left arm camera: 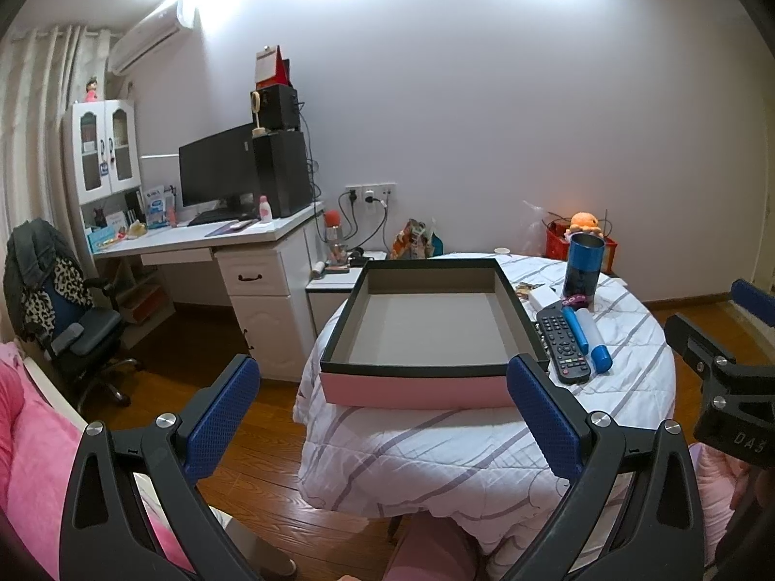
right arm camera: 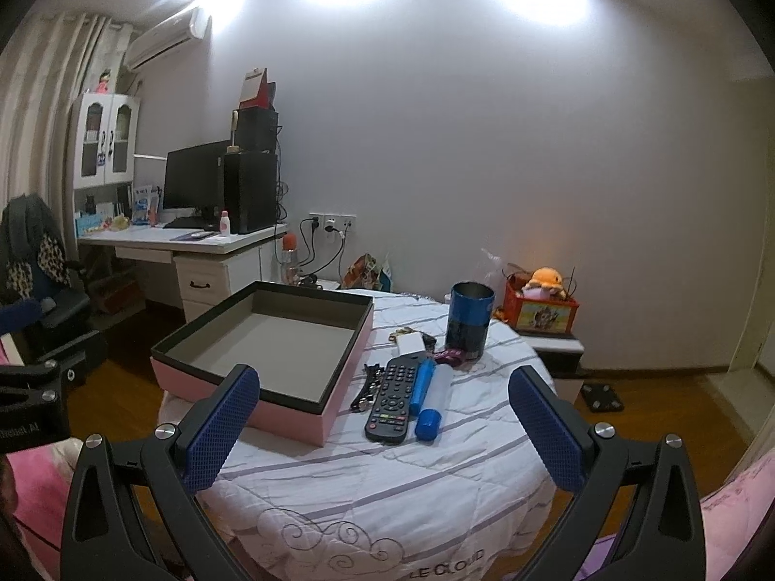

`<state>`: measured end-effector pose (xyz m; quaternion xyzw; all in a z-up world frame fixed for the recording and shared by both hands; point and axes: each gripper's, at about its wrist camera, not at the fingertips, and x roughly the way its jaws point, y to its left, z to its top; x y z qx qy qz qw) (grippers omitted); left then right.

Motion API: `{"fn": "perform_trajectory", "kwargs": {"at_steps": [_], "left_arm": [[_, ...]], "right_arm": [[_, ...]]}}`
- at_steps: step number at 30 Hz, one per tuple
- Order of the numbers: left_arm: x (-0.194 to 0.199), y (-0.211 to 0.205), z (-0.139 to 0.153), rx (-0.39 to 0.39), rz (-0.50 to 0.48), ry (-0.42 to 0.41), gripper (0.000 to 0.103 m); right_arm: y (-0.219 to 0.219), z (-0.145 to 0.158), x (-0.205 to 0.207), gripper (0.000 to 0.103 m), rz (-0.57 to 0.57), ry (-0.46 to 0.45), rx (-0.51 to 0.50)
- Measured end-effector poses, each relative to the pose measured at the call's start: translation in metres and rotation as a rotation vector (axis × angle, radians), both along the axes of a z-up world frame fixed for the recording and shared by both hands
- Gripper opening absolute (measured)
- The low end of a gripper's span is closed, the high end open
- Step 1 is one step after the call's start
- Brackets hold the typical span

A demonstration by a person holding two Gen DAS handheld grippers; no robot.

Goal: Organize rigid objects

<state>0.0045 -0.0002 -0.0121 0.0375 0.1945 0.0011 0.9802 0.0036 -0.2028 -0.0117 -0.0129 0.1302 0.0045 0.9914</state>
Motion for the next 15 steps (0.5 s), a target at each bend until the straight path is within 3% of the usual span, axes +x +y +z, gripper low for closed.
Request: {"fn": "perform_trajectory", "kwargs": {"at_steps": [5, 10, 15], "left_arm": [[0.0, 0.0, 0.0, 0.0, 0.0, -0.001, 0.103], [0.0, -0.001, 0.0, 0.002, -0.002, -0.002, 0.103], [0.001, -0.003, 0.0, 0.004, -0.009, 0.005, 0.103]], "right_arm": [[-0.005, 0.003, -0.009, 0.103, -0.023, -0.061, 0.002], [-0.025, 0.005, -0.006, 0.103, 0.019, -0.028, 0.143], [-0.021, 0.003, -0.006, 0.103, -0.005, -0.008, 0.088]]}}
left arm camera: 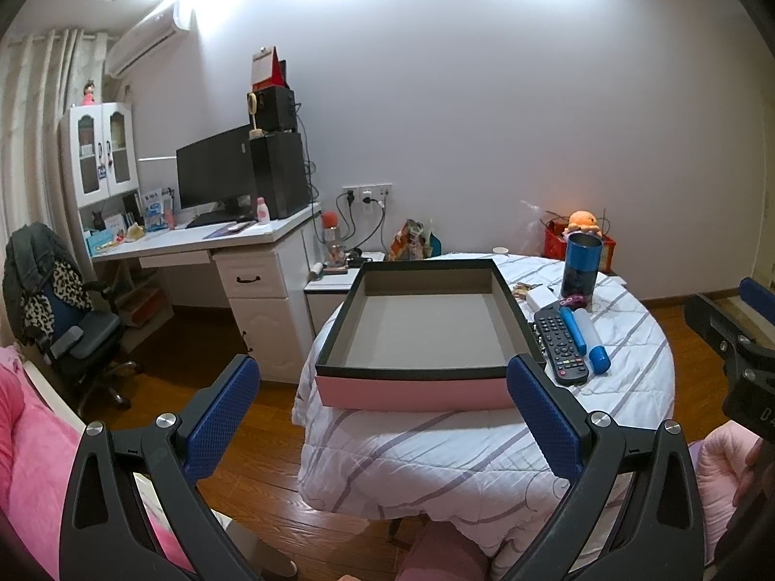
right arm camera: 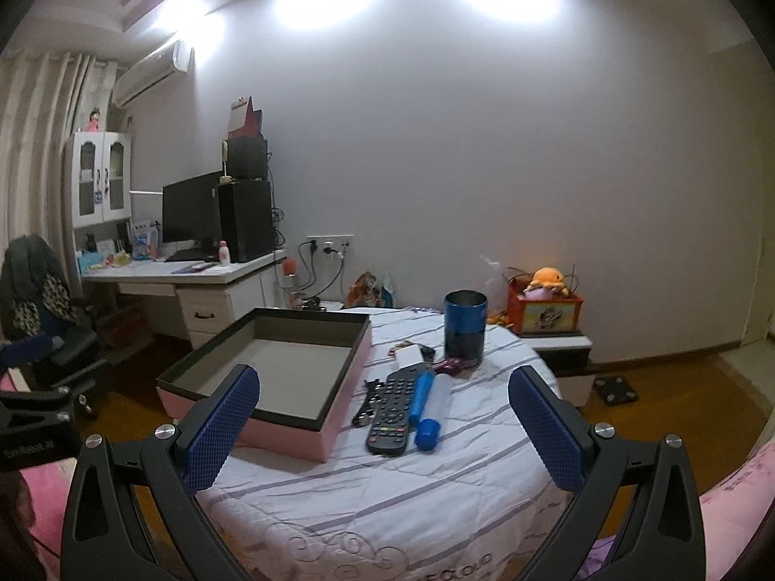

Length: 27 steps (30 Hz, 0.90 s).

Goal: Organize rigid objects

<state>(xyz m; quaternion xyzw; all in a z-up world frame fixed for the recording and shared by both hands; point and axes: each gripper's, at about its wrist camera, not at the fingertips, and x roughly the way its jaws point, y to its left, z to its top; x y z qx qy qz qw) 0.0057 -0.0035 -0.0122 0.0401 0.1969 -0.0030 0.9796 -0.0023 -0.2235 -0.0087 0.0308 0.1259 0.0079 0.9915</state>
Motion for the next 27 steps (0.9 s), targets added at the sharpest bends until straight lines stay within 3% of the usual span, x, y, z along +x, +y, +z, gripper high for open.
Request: {"fn": "perform_trajectory", "kwargs": {"at_steps": [4, 8, 12, 27], "left_arm": [[0.007, -0.001, 0.0, -0.015, -0.016, 0.014, 0.103], [0.019, 0.006, 0.0, -0.084, -0.061, 0.044, 0.103], [0.031, 0.007, 0.0, -0.101, -0.064, 0.055, 0.103], [0.087, 0.025, -0.012, -0.069, 0.066, 0.166, 0.103]], "right_arm": [[-0.004, -0.001, 0.003, 0.103, 0.026, 0.01, 0.011], [-0.008, -0.006, 0.008, 0.103, 0.03, 0.024, 0.008], [-0.01, -0.009, 0.019, 0.103, -0.01, 0.044, -0.032], [-0.013, -0.009, 0.066, 0.103, 0.026, 0.093, -0.003]]}}
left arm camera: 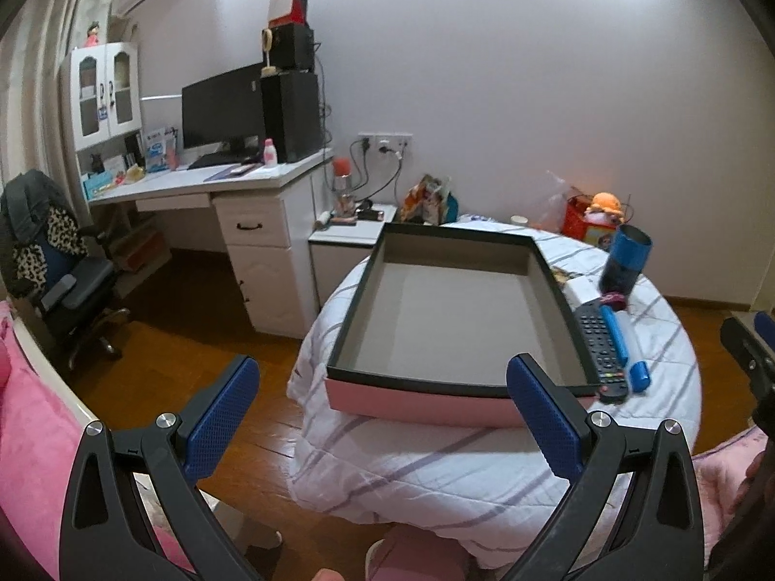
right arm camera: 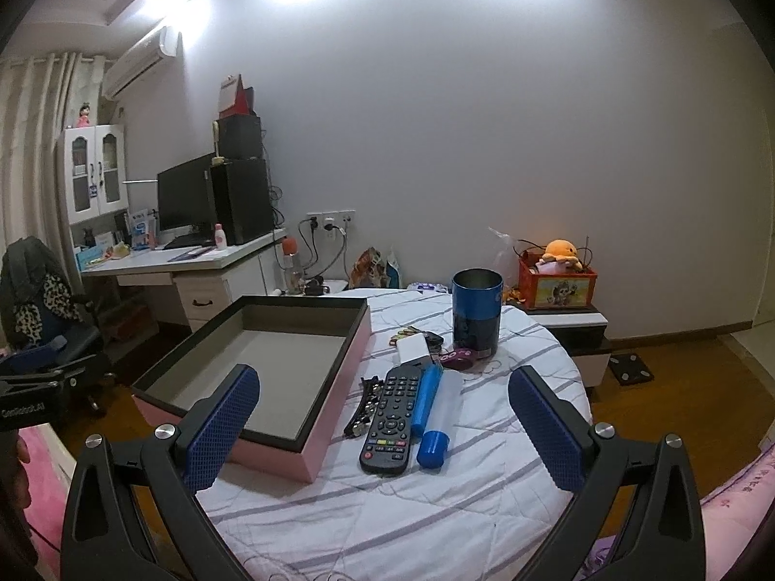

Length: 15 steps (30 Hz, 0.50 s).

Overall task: Organize rigid objects
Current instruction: 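Grip the pink box rim with the left tool while the right tool approaches the blue tumbler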

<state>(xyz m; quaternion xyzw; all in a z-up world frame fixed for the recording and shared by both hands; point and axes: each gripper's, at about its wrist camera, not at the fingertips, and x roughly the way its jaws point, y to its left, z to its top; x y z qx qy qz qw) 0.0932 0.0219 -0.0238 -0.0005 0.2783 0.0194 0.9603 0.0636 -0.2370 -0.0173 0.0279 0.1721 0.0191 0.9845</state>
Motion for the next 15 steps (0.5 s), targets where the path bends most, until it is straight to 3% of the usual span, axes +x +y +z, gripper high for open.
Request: {"fn": "perform_trajectory", "kwargs": {"at_steps": [15], "left_arm": [[0.061, 0.014, -0.012, 0.009, 0.023, 0.066, 0.103]], "right_arm": [[-0.001, -0.005, 0.057, 0.103, 0.001, 0.114, -0.014]]}}
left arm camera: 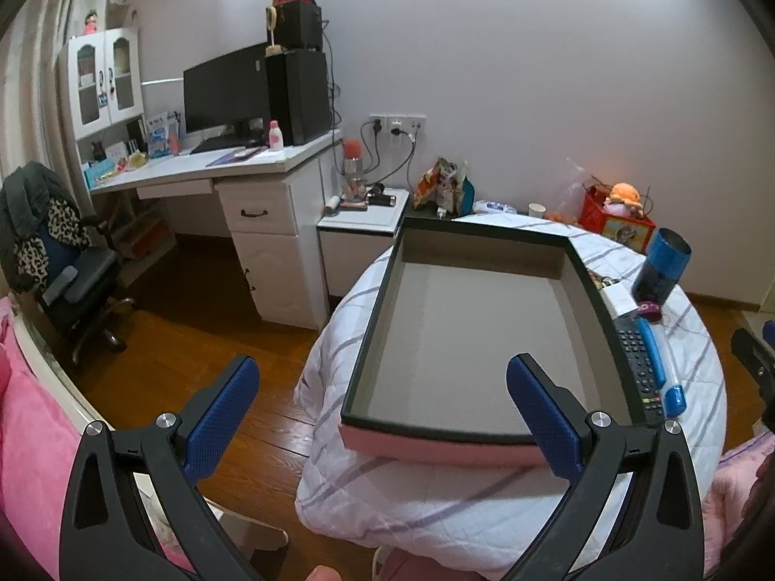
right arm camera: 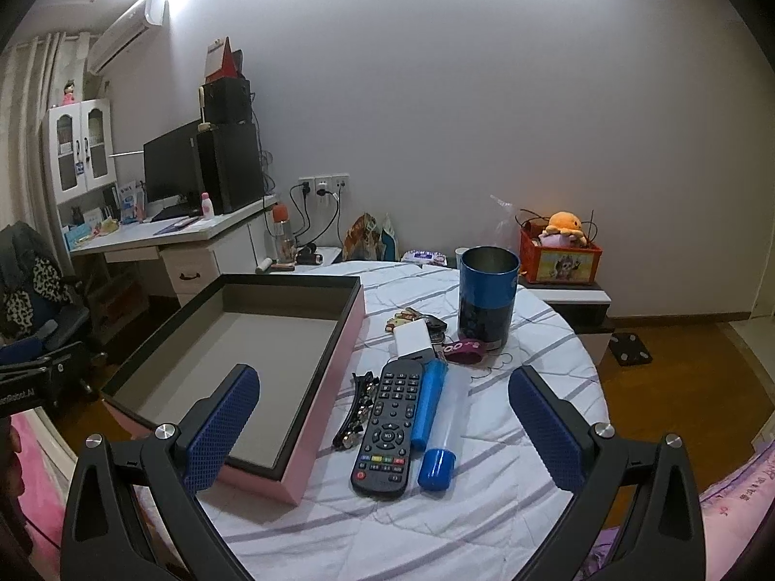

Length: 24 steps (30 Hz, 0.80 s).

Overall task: Organize rigid objects
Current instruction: 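Grip the pink box rim with the left tool while the right tool approaches the blue tumbler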

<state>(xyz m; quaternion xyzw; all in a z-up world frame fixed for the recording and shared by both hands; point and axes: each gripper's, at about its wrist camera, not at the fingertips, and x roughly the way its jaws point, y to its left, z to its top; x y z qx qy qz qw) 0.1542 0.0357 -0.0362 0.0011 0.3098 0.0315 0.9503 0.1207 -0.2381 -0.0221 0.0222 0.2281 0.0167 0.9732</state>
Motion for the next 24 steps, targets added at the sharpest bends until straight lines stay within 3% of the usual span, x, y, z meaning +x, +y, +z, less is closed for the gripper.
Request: {"fn": "perform_trajectory", "kwargs": {"at_steps": [10, 14, 21, 24], "left_arm": [[0.048, 0.004, -0.025, 0.036, -0.001, 0.086, 0.102], [0.064, 0.01, -0.037, 0.023, -0.005, 0.14, 0.094], [0.087, 0.017, -0.064, 0.03, 0.0, 0.246, 0.091], [0.094, 0.017, -0.072, 0.015, -0.013, 0.28, 0.081]], "right_arm": [[-0.015, -0.011, 0.037, 0.103, -0.023, 0.058, 0.003], [-0.024, -0.014, 0.047, 0.103, -0.025, 0.074, 0.02], [-0.031, -0.017, 0.059, 0.103, -0.029, 0.088, 0.043], [-0.034, -0.02, 0.064, 0.103, -0.03, 0.099, 0.047]]}}
